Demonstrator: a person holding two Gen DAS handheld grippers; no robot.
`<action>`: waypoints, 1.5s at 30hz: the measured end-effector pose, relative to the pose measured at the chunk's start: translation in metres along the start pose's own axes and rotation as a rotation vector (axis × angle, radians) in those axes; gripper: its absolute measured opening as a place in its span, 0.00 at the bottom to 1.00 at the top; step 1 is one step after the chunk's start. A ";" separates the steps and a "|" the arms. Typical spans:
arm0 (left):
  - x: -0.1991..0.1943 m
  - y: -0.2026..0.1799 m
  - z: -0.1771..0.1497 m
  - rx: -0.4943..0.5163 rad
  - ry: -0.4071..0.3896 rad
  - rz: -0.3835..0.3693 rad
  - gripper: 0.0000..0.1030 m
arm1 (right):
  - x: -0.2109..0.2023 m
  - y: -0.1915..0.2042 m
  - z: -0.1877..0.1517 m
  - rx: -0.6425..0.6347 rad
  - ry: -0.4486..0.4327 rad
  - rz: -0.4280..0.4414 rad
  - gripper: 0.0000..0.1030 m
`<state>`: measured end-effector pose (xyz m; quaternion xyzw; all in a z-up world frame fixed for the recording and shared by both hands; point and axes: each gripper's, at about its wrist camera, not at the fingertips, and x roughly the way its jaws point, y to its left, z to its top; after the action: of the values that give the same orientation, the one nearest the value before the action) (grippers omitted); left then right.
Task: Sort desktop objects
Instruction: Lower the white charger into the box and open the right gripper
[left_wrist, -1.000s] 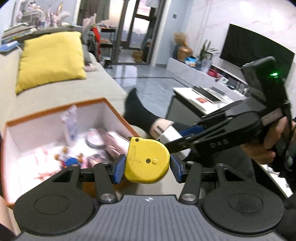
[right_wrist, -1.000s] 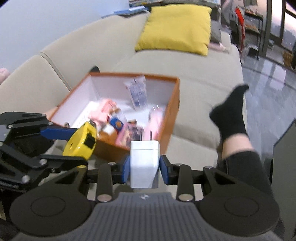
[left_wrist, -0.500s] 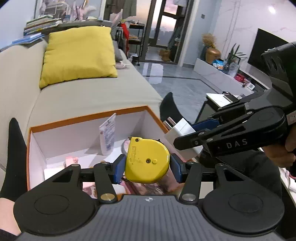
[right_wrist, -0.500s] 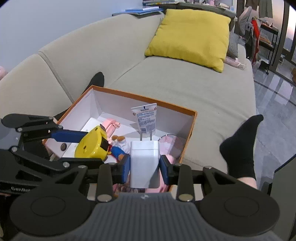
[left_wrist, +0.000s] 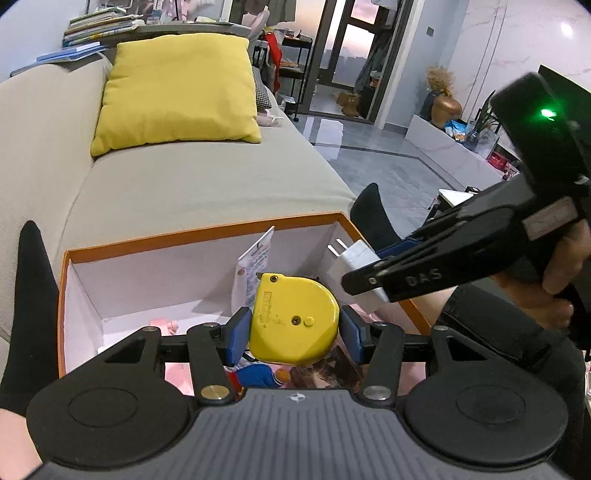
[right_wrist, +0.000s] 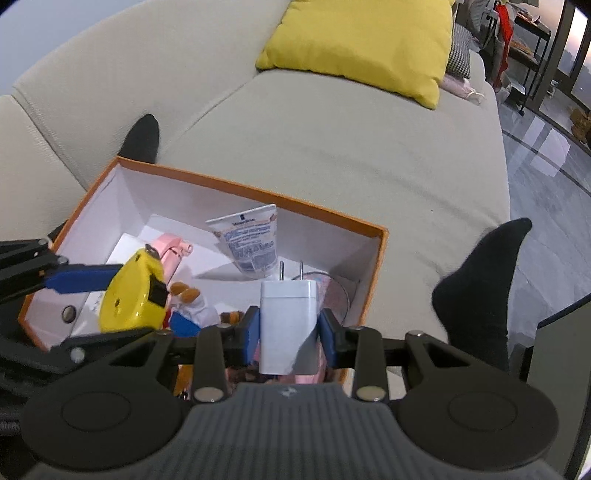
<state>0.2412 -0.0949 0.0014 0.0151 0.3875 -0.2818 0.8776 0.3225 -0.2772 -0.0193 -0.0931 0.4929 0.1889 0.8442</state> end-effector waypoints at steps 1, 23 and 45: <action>0.000 0.000 0.000 -0.002 0.001 -0.001 0.58 | 0.004 0.002 0.003 -0.003 0.003 -0.001 0.35; 0.003 0.031 -0.009 -0.062 -0.012 -0.043 0.58 | 0.089 0.025 0.027 -0.059 0.158 -0.253 0.36; 0.009 0.032 -0.010 -0.044 0.006 -0.009 0.58 | 0.078 0.041 0.016 -0.362 0.135 0.012 0.09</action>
<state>0.2552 -0.0701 -0.0178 -0.0053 0.3962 -0.2772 0.8753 0.3531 -0.2170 -0.0783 -0.2529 0.5068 0.2728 0.7777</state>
